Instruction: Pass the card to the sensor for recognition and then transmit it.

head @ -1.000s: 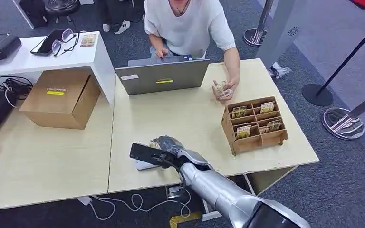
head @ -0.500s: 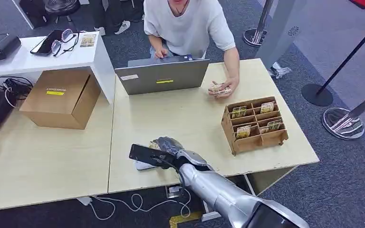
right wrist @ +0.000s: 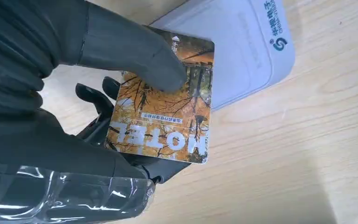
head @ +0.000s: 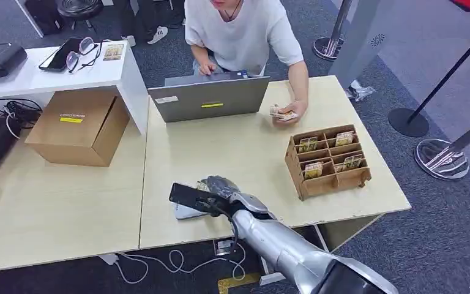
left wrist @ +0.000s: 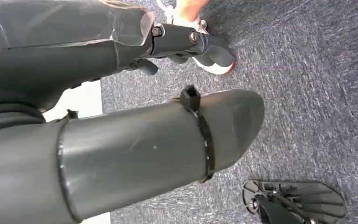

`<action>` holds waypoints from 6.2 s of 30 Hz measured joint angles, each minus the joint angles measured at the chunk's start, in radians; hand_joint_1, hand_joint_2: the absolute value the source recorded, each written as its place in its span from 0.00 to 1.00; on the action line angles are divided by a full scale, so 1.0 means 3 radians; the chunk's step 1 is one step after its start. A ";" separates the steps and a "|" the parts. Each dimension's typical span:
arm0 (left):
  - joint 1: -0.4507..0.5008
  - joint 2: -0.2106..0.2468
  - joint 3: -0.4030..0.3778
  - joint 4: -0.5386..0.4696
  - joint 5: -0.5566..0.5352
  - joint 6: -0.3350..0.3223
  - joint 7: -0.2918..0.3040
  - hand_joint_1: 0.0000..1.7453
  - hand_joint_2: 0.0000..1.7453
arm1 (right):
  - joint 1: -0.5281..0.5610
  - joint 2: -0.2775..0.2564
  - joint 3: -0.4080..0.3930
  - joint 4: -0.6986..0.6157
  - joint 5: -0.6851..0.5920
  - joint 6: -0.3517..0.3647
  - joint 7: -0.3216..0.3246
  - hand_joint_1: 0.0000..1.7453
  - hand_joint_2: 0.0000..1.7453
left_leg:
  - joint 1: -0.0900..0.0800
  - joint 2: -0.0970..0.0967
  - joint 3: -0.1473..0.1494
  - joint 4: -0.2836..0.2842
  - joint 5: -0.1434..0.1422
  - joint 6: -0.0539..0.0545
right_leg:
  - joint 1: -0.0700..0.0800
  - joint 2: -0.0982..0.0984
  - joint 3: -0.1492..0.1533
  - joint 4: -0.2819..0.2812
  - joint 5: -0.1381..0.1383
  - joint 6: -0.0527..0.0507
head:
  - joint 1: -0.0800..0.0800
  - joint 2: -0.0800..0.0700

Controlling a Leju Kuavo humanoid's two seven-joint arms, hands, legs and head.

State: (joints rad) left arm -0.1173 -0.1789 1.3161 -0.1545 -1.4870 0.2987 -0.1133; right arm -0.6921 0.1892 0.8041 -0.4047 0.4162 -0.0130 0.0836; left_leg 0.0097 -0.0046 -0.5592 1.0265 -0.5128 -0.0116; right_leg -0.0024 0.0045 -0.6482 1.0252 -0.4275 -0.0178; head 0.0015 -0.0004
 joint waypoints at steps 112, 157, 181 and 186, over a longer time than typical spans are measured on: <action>0.0143 0.0135 -0.0032 0.0000 0.0011 -0.0031 -0.0434 0.00 0.00 | -0.0921 -0.0645 -0.0559 -0.1048 0.3201 -0.1930 -0.0217 1.00 1.00 | 0.0000 0.0000 0.0000 0.0001 0.0000 0.0000 | 0.0000 0.0002 0.0001 0.0000 0.0001 -0.0001 | -0.0001 0.0000; 0.0145 0.0159 -0.0032 0.0000 0.0042 -0.0031 -0.0444 0.00 0.00 | -0.1391 -0.0388 -0.0122 -0.0078 0.3497 -0.1603 0.0036 0.00 1.00 | 0.0000 0.0000 0.0001 0.0001 0.0001 0.0000 | 0.0000 0.0001 0.0001 0.0000 0.0001 -0.0001 | 0.0000 0.0000; 0.0143 0.0146 -0.0029 0.0004 0.0079 0.0020 -0.0423 0.00 0.00 | -0.1176 -0.0389 -0.0566 -0.0396 0.2319 -0.1987 -0.0669 0.00 0.00 | 0.0000 0.0000 0.0002 0.0001 0.0000 0.0000 | 0.0000 0.0002 0.0001 0.0000 0.0001 0.0000 | 0.0000 0.0000; 0.0145 0.0141 -0.0010 0.0004 0.0114 0.0020 -0.0423 0.00 0.00 | -0.0970 -0.0459 -0.0629 -0.0751 0.1996 -0.1916 -0.0818 0.00 0.00 | -0.0001 0.0000 0.0001 0.0001 0.0000 0.0000 | 0.0000 0.0002 0.0000 -0.0001 0.0001 0.0000 | 0.0000 0.0000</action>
State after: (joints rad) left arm -0.0739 -0.1366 1.3130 -0.1534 -1.4527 0.3048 -0.2403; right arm -0.9832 0.0515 0.6153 -0.6299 1.0150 -0.5878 -0.1617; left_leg 0.0096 -0.0045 -0.5587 1.0269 -0.5129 -0.0115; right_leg -0.0025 0.0052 -0.6481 1.0250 -0.4273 -0.0178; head 0.0015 -0.0004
